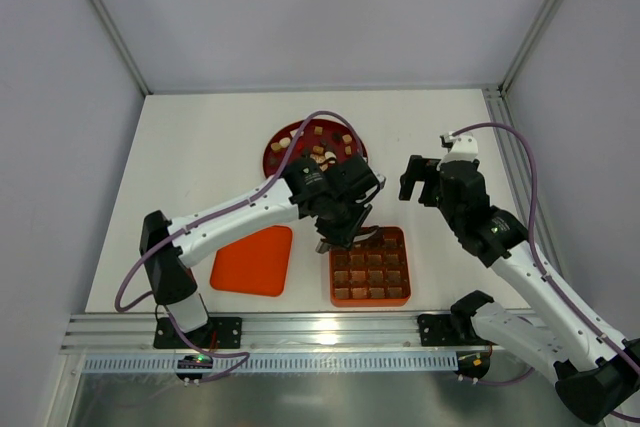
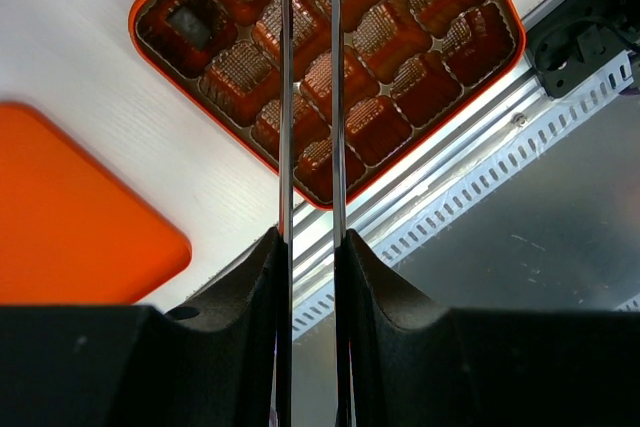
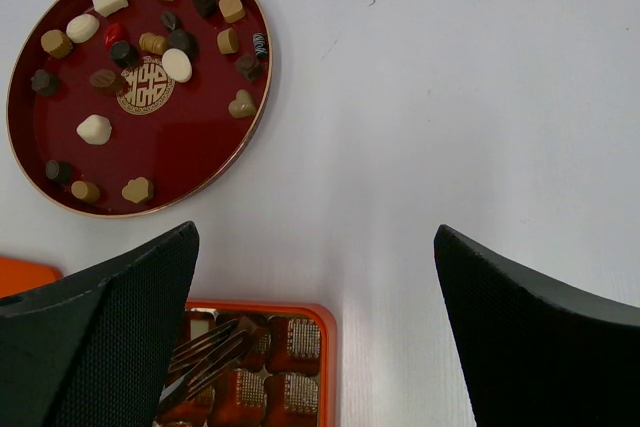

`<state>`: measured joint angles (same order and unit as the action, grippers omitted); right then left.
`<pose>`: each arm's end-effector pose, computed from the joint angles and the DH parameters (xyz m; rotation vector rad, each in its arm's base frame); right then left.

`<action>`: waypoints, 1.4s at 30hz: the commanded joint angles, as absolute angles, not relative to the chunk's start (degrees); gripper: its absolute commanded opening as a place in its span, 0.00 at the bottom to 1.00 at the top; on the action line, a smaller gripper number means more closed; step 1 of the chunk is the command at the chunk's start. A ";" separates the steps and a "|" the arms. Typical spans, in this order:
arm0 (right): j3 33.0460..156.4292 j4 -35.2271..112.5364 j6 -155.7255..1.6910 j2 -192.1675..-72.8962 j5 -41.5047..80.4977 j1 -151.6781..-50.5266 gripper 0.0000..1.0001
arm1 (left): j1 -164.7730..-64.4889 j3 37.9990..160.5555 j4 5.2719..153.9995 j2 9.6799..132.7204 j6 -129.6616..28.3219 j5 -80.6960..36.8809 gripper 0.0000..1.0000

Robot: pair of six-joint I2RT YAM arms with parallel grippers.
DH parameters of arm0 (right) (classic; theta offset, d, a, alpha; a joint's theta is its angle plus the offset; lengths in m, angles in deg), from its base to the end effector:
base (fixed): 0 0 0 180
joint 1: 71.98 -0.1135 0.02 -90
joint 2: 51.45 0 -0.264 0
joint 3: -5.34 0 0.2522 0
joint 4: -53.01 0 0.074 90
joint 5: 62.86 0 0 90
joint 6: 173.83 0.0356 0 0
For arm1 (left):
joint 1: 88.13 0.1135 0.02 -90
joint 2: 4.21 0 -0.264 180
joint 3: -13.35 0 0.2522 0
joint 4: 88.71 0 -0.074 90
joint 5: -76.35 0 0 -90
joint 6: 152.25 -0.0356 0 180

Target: Pack the chocolate

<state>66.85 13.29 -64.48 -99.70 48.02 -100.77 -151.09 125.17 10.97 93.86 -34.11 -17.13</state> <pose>0.1689 0.0783 0.3205 0.0626 2.0031 0.1680 0.1552 -0.3088 0.3343 0.8725 2.7221 -0.4839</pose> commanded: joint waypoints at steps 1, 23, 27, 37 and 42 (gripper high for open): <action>68.41 13.50 -64.15 -98.91 49.02 -100.80 1.00 | -151.50 124.32 11.26 91.51 -33.60 -16.55 0.26; 68.50 13.41 -63.97 -98.56 48.85 -100.80 1.00 | -151.76 124.40 11.09 91.33 -33.77 -15.58 0.36; 68.59 13.41 -64.06 -98.65 48.85 -100.80 1.00 | -151.77 126.06 10.30 91.07 -33.95 -14.88 0.36; 69.46 13.59 -65.02 -99.09 48.85 -100.80 1.00 | -147.99 136.09 7.40 91.24 -35.88 -12.16 0.38; 69.73 13.85 -65.73 -99.61 48.50 -100.80 1.00 | -139.22 140.57 7.31 93.26 -36.85 -10.22 0.39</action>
